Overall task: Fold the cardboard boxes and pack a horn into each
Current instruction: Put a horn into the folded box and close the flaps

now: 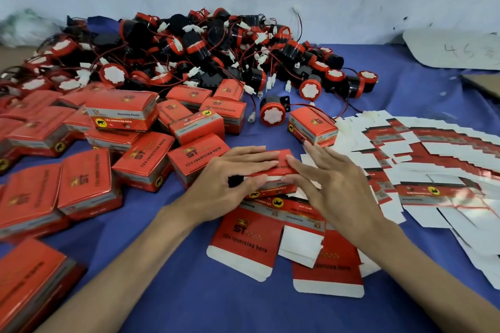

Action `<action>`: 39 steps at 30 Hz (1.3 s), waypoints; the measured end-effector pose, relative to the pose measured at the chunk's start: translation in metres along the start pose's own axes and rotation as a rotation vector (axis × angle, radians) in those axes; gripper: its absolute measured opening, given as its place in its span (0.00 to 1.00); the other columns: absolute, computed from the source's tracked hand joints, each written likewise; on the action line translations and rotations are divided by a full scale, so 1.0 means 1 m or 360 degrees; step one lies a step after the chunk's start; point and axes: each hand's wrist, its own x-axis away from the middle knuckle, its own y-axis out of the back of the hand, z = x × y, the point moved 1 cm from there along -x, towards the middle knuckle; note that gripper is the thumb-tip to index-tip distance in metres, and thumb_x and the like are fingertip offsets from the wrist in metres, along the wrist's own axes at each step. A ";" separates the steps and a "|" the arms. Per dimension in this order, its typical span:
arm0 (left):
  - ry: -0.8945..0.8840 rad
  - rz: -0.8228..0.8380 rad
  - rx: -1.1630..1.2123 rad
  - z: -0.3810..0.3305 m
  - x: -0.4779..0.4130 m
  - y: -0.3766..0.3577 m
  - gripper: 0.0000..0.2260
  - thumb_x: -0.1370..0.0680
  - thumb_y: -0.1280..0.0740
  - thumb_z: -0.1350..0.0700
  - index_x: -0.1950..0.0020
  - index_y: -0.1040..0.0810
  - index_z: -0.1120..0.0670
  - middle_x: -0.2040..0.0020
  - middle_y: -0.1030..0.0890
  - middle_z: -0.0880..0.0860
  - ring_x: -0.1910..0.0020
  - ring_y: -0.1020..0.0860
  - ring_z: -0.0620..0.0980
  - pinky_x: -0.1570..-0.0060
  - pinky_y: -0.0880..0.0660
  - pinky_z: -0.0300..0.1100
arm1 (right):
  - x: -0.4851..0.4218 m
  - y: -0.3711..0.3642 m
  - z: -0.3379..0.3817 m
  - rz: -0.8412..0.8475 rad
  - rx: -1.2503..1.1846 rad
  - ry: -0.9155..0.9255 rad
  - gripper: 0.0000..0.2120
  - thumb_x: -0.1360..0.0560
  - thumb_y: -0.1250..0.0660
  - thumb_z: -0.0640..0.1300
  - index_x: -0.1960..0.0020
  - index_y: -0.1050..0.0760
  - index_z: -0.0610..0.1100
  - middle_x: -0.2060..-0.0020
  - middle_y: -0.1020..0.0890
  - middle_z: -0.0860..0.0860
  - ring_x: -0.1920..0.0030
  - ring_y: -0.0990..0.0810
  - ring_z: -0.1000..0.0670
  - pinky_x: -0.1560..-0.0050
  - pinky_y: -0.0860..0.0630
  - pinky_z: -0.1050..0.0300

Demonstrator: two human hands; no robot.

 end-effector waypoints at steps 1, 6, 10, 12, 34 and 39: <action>0.0046 -0.0006 0.0063 0.000 0.000 0.000 0.16 0.22 0.35 0.52 0.36 0.23 0.54 0.37 0.23 0.45 0.31 0.32 0.39 0.33 0.35 0.35 | -0.001 -0.002 -0.002 -0.0013 -0.0167 0.0010 0.14 0.29 0.27 0.43 0.45 0.18 0.39 0.43 0.21 0.35 0.42 0.22 0.34 0.45 0.23 0.37; 0.0119 -0.0114 0.0298 -0.001 0.002 -0.002 0.13 0.24 0.34 0.53 0.41 0.19 0.54 0.42 0.19 0.43 0.33 0.30 0.39 0.37 0.30 0.34 | -0.005 -0.007 -0.007 -0.0036 -0.0557 0.0255 0.14 0.28 0.29 0.40 0.44 0.20 0.37 0.42 0.21 0.43 0.38 0.23 0.45 0.40 0.23 0.47; -0.0172 -0.0150 -0.0121 -0.001 0.000 -0.002 0.12 0.23 0.32 0.54 0.42 0.19 0.57 0.42 0.19 0.48 0.34 0.27 0.44 0.36 0.28 0.41 | -0.007 -0.006 -0.012 -0.0008 -0.0754 0.0156 0.14 0.29 0.29 0.42 0.45 0.20 0.38 0.46 0.19 0.48 0.42 0.21 0.51 0.41 0.24 0.57; -0.0307 -0.0095 -0.0289 0.001 0.000 -0.001 0.12 0.22 0.32 0.54 0.41 0.19 0.57 0.40 0.20 0.48 0.33 0.28 0.46 0.35 0.28 0.45 | -0.007 -0.005 -0.013 0.0032 -0.0881 0.0083 0.14 0.29 0.28 0.41 0.46 0.20 0.37 0.46 0.19 0.47 0.42 0.21 0.51 0.40 0.24 0.59; -0.0349 -0.0741 -0.1446 -0.028 0.006 0.019 0.14 0.28 0.33 0.64 0.43 0.18 0.59 0.33 0.27 0.62 0.33 0.32 0.60 0.36 0.33 0.61 | -0.007 -0.012 -0.030 0.1117 -0.0299 -0.0288 0.45 0.36 0.50 0.74 0.24 0.44 0.52 0.24 0.43 0.52 0.24 0.49 0.53 0.27 0.54 0.53; 0.0236 0.0429 -0.0990 -0.014 0.016 -0.019 0.32 0.22 0.44 0.35 0.22 0.42 0.50 0.22 0.44 0.51 0.23 0.48 0.49 0.24 0.47 0.46 | -0.011 -0.012 -0.024 0.0809 -0.0528 -0.0419 0.25 0.29 0.31 0.56 0.34 0.27 0.48 0.37 0.29 0.54 0.33 0.36 0.52 0.31 0.43 0.51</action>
